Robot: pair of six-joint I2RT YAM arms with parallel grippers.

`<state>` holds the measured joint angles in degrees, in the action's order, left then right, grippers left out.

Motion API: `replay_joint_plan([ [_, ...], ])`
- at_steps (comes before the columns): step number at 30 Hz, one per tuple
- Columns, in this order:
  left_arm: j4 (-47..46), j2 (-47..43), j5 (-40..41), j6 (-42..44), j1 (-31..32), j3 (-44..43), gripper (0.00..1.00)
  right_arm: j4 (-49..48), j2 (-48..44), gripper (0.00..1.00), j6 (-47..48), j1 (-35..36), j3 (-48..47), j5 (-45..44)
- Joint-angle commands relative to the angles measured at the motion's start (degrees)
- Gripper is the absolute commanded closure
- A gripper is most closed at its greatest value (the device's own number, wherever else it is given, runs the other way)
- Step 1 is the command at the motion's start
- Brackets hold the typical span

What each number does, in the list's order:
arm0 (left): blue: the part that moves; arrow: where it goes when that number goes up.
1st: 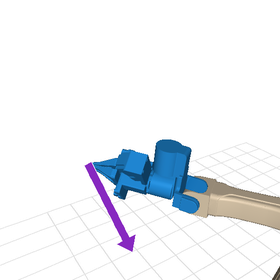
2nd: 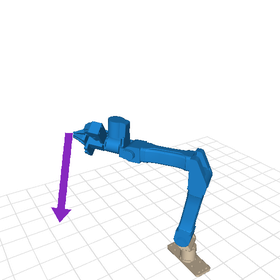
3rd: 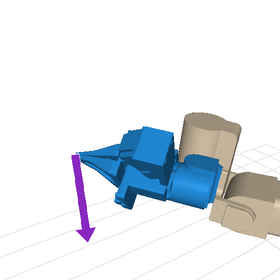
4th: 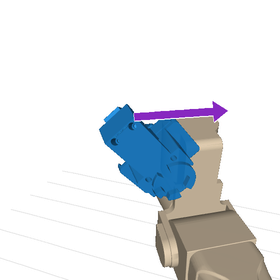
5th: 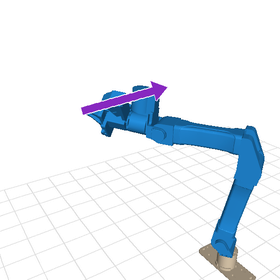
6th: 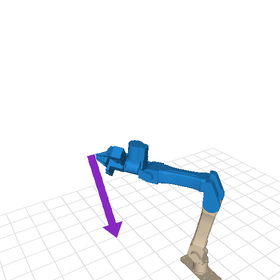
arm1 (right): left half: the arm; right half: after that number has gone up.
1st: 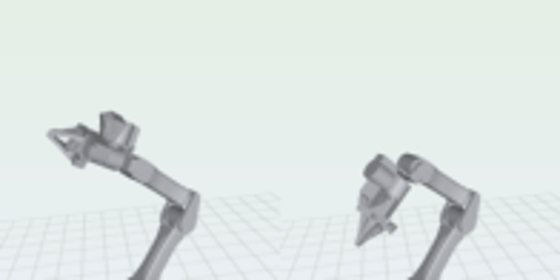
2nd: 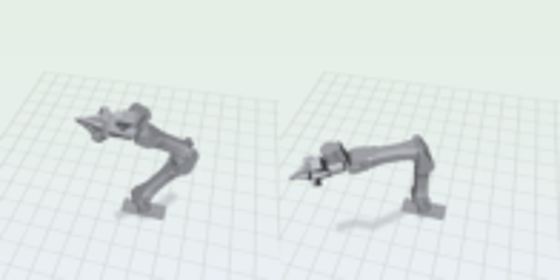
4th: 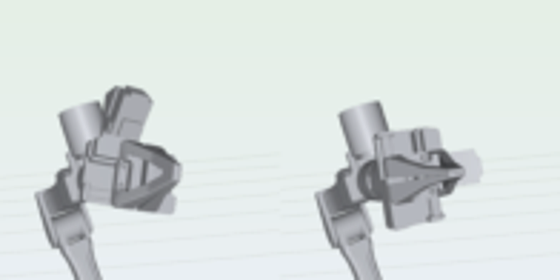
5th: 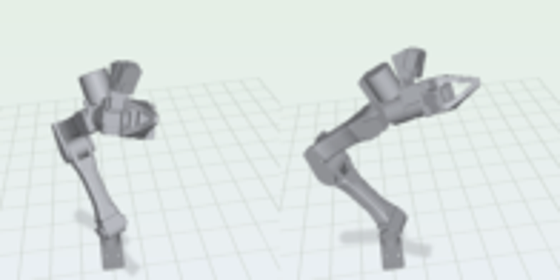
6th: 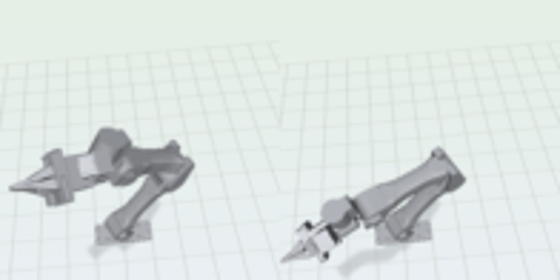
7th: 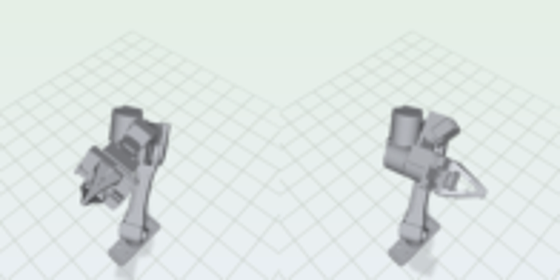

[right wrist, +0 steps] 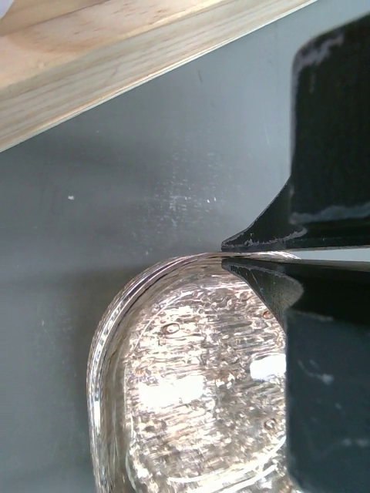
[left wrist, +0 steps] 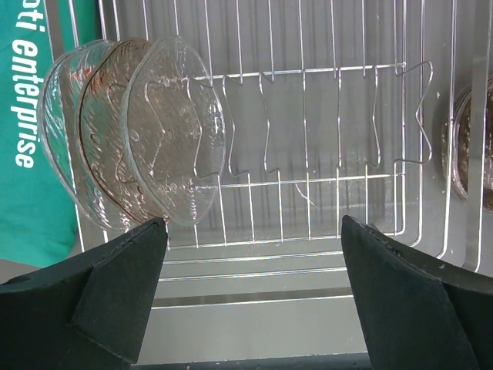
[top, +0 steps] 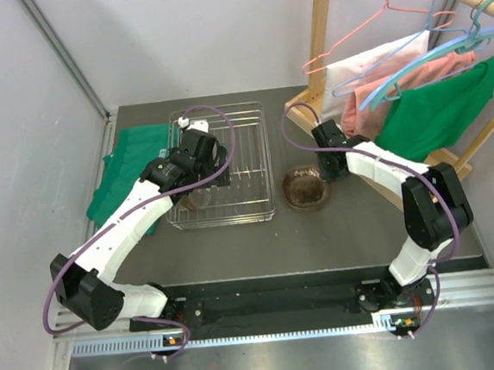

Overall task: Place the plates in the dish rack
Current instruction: Pick up the plate at the center of the board.

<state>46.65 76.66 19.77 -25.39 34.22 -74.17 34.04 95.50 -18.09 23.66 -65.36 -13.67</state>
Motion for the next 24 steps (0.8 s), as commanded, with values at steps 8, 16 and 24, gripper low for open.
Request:
replay_joint_plan([
  [8,-1.6,-1.4,0.1,-0.3,-0.2,-0.8,0.01,-4.3,-4.7,1.00,-4.2,2.8,3.8,9.7],
  [16,-1.8,-1.8,0.0,-0.3,-0.3,-0.6,0.01,-3.4,-9.6,1.00,-6.0,3.3,4.1,7.4],
  [24,-2.4,-1.2,-0.7,-0.3,-0.3,-0.9,0.01,-2.2,-17.0,1.00,-8.8,3.4,6.6,3.4],
])
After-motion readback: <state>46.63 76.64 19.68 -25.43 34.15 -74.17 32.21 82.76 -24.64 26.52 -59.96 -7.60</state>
